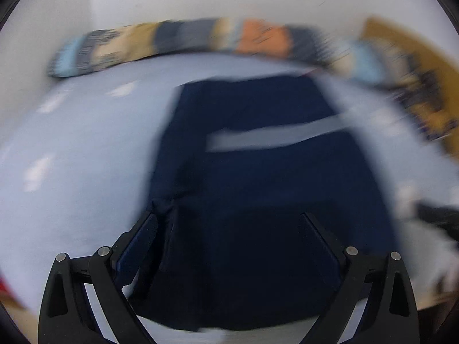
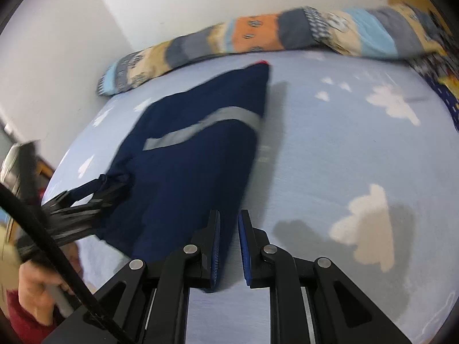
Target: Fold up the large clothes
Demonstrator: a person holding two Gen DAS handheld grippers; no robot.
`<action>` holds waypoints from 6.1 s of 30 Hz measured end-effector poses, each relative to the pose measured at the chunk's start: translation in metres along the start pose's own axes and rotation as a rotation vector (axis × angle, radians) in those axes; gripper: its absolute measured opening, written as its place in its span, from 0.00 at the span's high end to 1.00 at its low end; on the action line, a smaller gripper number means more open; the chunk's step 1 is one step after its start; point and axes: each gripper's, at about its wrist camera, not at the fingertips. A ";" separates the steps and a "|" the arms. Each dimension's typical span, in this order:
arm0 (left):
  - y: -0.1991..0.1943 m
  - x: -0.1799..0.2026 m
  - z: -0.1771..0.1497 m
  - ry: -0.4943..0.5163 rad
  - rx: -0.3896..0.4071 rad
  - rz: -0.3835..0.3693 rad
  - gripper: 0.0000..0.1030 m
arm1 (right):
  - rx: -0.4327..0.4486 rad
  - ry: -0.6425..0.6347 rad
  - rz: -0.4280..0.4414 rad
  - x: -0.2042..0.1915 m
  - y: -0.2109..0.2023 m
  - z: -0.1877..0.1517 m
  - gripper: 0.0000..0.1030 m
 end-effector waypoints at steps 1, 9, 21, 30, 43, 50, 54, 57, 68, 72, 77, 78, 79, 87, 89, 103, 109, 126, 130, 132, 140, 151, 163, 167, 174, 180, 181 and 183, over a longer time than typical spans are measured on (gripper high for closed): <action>0.001 -0.013 -0.003 -0.028 -0.015 0.068 0.05 | 0.007 -0.029 0.005 -0.008 -0.001 -0.002 0.85; -0.033 -0.052 0.002 -0.194 0.104 0.112 0.05 | -0.015 -0.199 -0.052 -0.047 0.019 -0.025 0.85; -0.044 0.013 0.006 -0.037 0.205 -0.047 0.05 | -0.007 -0.206 -0.015 -0.036 0.022 -0.008 0.50; 0.013 0.010 0.076 -0.048 0.134 -0.064 0.04 | 0.155 -0.079 -0.120 0.000 0.025 0.108 0.17; 0.142 -0.020 0.120 -0.124 -0.096 -0.027 0.00 | -0.182 -0.030 -0.232 0.000 0.206 0.190 0.70; 0.130 -0.038 0.121 -0.211 -0.081 -0.087 0.00 | -0.134 -0.077 -0.222 -0.005 0.189 0.185 0.67; 0.090 -0.031 0.113 -0.147 -0.010 -0.093 0.00 | -0.073 -0.079 -0.149 -0.008 0.124 0.160 0.62; 0.067 -0.031 0.092 -0.139 0.017 -0.095 0.00 | -0.083 -0.125 -0.123 -0.019 0.085 0.120 0.60; 0.034 -0.035 -0.007 -0.090 -0.107 0.042 0.00 | -0.127 -0.233 -0.116 -0.054 0.046 -0.012 0.54; 0.047 -0.048 -0.015 -0.141 -0.129 0.027 0.01 | -0.156 -0.279 -0.122 -0.055 0.066 -0.020 0.54; -0.001 -0.034 -0.021 -0.130 0.007 0.025 0.07 | -0.106 -0.241 -0.069 -0.046 0.045 -0.016 0.54; -0.010 -0.030 -0.025 -0.125 0.030 0.007 0.07 | -0.093 -0.240 -0.057 -0.045 0.039 -0.014 0.54; -0.018 -0.023 -0.030 -0.114 0.053 -0.006 0.07 | -0.072 -0.239 -0.047 -0.044 0.030 -0.012 0.54; 0.004 0.011 -0.059 0.017 -0.041 0.108 0.07 | -0.131 -0.245 -0.001 -0.052 0.031 -0.021 0.54; 0.015 -0.005 -0.060 -0.051 -0.082 0.081 0.06 | -0.158 -0.257 -0.019 -0.053 0.047 -0.025 0.54; -0.018 -0.061 -0.026 -0.267 0.061 -0.076 0.07 | -0.057 -0.009 0.069 0.008 0.009 0.013 0.40; 0.019 -0.057 -0.027 -0.248 -0.069 0.066 0.07 | -0.129 0.031 0.084 0.013 0.026 0.007 0.40; 0.032 0.003 -0.028 0.010 -0.069 0.090 0.06 | -0.118 -0.035 0.027 0.003 0.028 0.004 0.39; 0.020 0.001 -0.024 -0.006 -0.012 0.075 0.06 | -0.137 0.006 0.065 0.009 0.032 0.006 0.39; 0.009 0.000 -0.016 -0.010 0.051 0.060 0.06 | -0.136 0.033 0.080 0.015 0.033 0.009 0.38; 0.019 -0.082 0.024 -0.282 -0.012 -0.162 0.05 | -0.155 0.185 0.183 0.048 0.053 0.023 0.30; 0.094 -0.135 0.030 -0.525 -0.229 -0.572 0.05 | -0.198 0.211 0.203 0.053 0.077 0.026 0.28; 0.126 -0.099 0.035 -0.522 -0.344 -0.808 0.04 | -0.222 0.242 0.248 0.061 0.109 0.037 0.20; 0.117 -0.089 0.032 -0.463 -0.307 -0.713 0.20 | -0.236 0.297 0.332 0.062 0.135 0.046 0.19; 0.102 -0.049 0.036 -0.304 -0.249 -0.452 0.58 | -0.210 0.084 0.206 0.011 0.144 0.058 0.41; 0.069 -0.014 0.044 -0.227 -0.168 -0.415 0.59 | -0.109 -0.032 0.142 -0.010 0.097 0.066 0.60; 0.064 -0.011 0.045 -0.227 -0.159 -0.433 0.59 | -0.100 -0.042 0.134 -0.009 0.091 0.067 0.60; 0.055 0.001 0.045 -0.223 -0.154 -0.470 0.63 | -0.086 -0.041 0.122 -0.003 0.078 0.068 0.60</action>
Point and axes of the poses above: each gripper's, at about its wrist camera, not at the fingertips, and y roughly the way its jaws point, x to its right, z to its top, and after that the axes turned 9 degrees about -z, right-handed
